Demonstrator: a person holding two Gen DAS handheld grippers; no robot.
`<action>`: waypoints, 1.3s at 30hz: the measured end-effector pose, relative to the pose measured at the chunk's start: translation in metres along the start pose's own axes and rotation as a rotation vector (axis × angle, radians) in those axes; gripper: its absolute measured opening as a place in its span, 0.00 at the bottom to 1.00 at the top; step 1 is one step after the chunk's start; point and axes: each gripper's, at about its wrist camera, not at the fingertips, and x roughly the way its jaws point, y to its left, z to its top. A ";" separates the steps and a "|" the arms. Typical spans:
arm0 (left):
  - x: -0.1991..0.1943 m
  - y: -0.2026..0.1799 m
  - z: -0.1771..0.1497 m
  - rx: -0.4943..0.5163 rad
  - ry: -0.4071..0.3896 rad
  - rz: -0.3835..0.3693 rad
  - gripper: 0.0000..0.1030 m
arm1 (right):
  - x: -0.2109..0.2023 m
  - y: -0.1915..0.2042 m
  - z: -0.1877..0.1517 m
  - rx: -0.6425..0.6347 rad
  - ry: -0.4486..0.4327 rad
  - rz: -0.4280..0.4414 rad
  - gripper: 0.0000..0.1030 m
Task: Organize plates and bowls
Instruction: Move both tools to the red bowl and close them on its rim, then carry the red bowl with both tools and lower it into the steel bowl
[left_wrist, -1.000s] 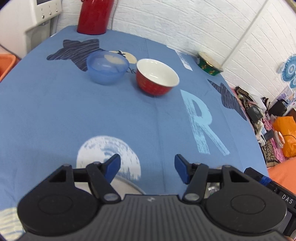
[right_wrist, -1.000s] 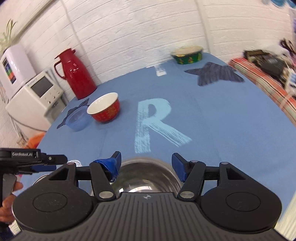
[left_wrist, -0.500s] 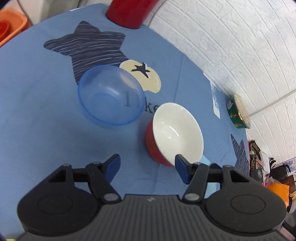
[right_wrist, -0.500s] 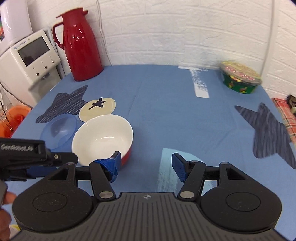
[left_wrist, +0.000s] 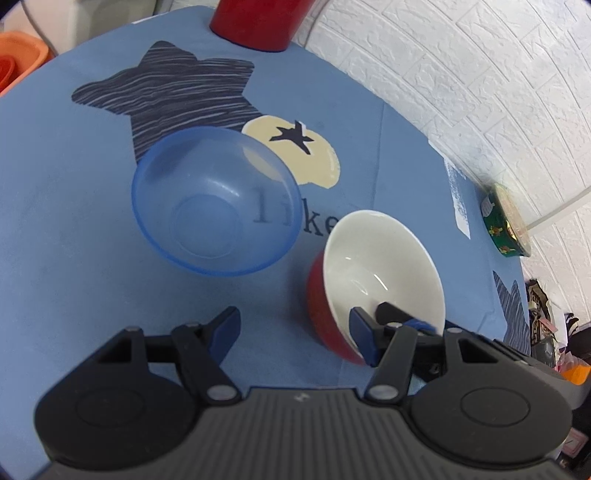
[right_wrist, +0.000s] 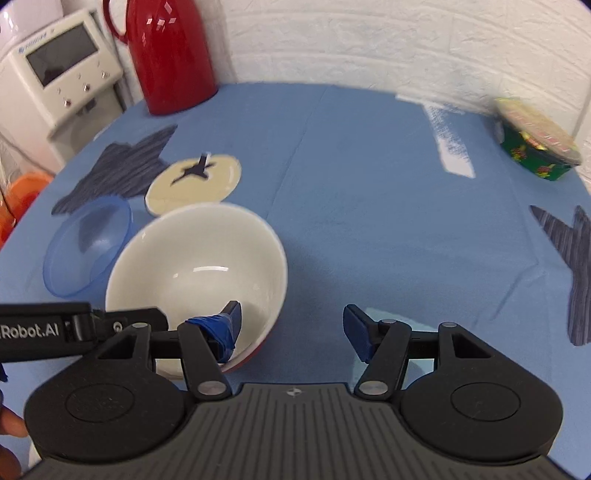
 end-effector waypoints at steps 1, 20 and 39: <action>0.000 0.000 0.000 -0.006 -0.012 -0.003 0.58 | 0.001 -0.001 0.000 -0.001 -0.011 0.015 0.47; 0.002 -0.004 -0.002 -0.013 -0.053 0.029 0.62 | 0.006 0.009 0.007 -0.202 -0.062 0.048 0.44; -0.051 -0.016 -0.051 0.167 0.076 -0.086 0.10 | -0.072 0.019 -0.052 -0.138 -0.011 0.133 0.18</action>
